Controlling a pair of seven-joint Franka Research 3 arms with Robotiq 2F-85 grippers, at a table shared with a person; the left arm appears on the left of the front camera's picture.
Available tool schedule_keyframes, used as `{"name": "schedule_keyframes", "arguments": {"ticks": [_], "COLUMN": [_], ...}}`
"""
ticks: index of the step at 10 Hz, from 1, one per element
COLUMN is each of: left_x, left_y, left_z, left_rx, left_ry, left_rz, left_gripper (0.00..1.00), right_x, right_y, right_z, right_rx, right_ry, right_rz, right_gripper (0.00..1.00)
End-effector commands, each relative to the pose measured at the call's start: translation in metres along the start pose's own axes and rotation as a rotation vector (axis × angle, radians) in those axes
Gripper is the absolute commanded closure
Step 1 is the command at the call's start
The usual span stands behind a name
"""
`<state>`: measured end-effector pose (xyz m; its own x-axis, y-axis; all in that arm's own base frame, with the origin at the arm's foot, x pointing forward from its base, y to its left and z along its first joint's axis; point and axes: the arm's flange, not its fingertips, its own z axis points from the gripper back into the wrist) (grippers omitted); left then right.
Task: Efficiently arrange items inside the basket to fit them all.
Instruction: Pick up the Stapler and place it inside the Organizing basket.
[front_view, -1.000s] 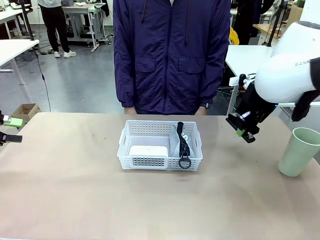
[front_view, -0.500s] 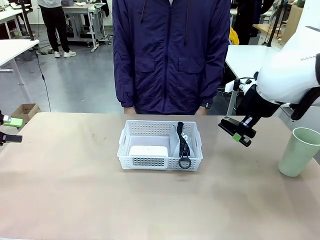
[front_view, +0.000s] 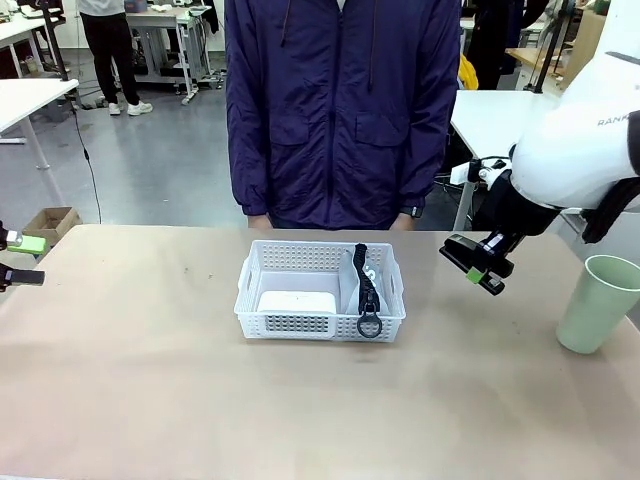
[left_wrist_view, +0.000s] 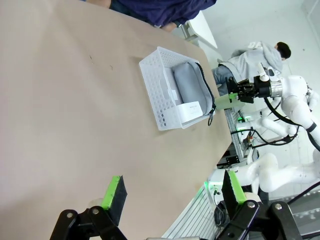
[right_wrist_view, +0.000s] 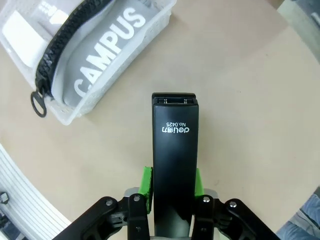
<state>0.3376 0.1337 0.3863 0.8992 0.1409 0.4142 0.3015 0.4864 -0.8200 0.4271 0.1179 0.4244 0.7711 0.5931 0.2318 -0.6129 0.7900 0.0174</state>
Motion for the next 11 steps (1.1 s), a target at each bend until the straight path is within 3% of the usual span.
{"name": "schedule_keyframes", "arguments": {"ticks": [1,4,6,9,11], "left_x": [-0.005,-0.005,-0.005,-0.005,-0.005], "left_y": [-0.003,-0.003,-0.003,-0.003,-0.003], "left_z": [0.0,0.0,0.0,0.0,0.0], "left_rx": [0.004,0.004,0.004,0.004,0.004], "left_ry": [0.006,0.006,0.006,0.006,0.006], "left_rz": [0.001,0.001,0.001,0.001,0.001], "left_gripper": [0.0,0.0,0.0,0.0,0.0], "right_x": [0.035,0.11,0.148,0.172,0.168], "right_y": [0.027,0.115,0.162,0.202,0.201], "right_z": [0.042,0.075,0.066,0.003,-0.043], "right_rx": [-0.084,-0.121,-0.125,-0.031,0.027], "right_ry": [-0.013,-0.028,-0.023,0.053,-0.038], "right_rz": [0.006,0.2,0.29,0.332,0.316], "right_gripper": [0.63,0.63,0.63,0.63,0.63]}}
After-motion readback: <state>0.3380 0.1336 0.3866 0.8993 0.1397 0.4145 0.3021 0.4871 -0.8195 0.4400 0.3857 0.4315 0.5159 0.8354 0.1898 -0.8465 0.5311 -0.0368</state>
